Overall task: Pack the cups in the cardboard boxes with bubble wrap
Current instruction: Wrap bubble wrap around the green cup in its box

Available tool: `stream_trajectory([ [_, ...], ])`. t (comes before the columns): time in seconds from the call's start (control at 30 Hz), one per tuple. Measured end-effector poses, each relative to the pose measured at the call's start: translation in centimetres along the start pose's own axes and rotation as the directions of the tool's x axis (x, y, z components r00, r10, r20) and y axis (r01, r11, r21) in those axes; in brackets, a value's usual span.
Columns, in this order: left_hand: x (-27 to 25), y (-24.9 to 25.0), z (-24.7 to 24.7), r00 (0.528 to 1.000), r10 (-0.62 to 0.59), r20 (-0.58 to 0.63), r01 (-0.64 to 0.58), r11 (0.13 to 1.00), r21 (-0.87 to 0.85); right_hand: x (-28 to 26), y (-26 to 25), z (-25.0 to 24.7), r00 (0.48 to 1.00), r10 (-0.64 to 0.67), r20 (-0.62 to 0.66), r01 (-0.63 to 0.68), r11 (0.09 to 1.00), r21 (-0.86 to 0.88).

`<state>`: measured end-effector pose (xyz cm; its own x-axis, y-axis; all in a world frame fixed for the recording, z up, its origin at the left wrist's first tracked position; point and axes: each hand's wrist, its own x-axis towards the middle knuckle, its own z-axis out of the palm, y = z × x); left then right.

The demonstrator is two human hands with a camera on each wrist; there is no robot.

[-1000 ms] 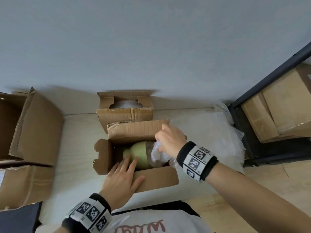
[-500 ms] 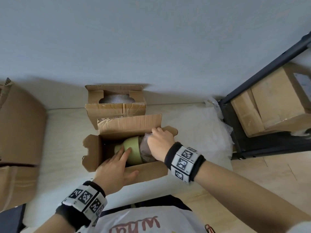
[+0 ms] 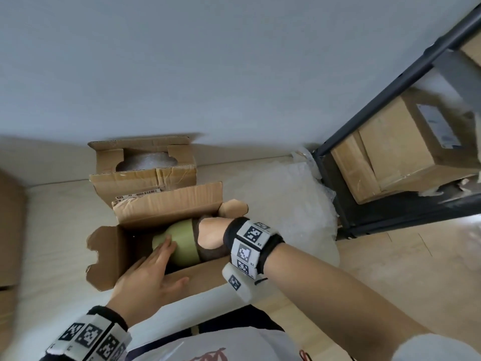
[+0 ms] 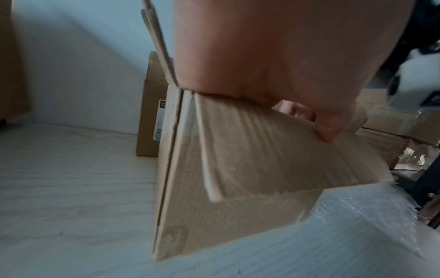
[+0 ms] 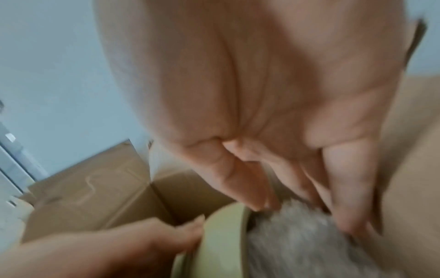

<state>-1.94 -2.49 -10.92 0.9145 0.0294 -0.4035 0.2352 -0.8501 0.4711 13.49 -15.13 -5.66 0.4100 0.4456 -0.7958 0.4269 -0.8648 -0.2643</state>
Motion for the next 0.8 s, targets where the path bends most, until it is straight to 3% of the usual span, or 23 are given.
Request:
stream_trajectory([
  [0.13,0.4,-0.3,-0.4,0.997,0.061,0.048,-0.060,0.998,-0.024,-2.0,1.0,-1.0,0.994,-0.102,-0.040,0.106,0.983,0.149],
  [0.2,0.6,-0.4,-0.6,0.994,0.078,0.072,-0.076,0.996,-0.035,-3.3,1.7,-1.1,0.959,-0.194,-0.206,0.242,0.939,0.243],
  [0.3,0.5,-0.5,-0.5,0.995,0.064,0.073,-0.059,0.997,-0.057,-4.5,4.2,-2.2,0.793,-0.117,-0.598,0.361,0.881,0.307],
  [0.37,0.4,-0.5,-0.5,0.998,0.032,0.046,-0.028,0.996,-0.088,-3.9,7.7,-4.1,0.685,0.034,-0.728,0.307,0.892,0.331],
  [0.4,0.3,-0.4,-0.5,0.999,0.019,0.035,-0.015,0.994,-0.110,-3.3,9.9,-5.2,0.658,0.120,-0.744,0.237,0.904,0.355],
  [0.47,0.0,-0.4,-0.5,1.000,0.007,0.017,-0.005,0.988,-0.157,-1.2,14.8,-7.7,0.667,0.273,-0.694,0.016,0.925,0.379],
  [0.57,-0.1,-0.2,-0.9,1.000,-0.025,0.012,0.027,0.981,-0.194,2.2,20.9,-10.2,0.740,0.365,-0.565,-0.322,0.930,0.179],
  [0.63,-0.1,-0.2,-1.1,0.999,-0.043,-0.003,0.042,0.979,-0.199,4.0,23.5,-11.2,0.779,0.357,-0.515,-0.400,0.916,0.030],
  [0.8,-0.2,0.2,-1.3,0.999,-0.035,0.007,0.035,0.971,-0.235,6.4,25.8,-12.6,0.830,0.379,-0.410,-0.468,0.872,-0.142],
])
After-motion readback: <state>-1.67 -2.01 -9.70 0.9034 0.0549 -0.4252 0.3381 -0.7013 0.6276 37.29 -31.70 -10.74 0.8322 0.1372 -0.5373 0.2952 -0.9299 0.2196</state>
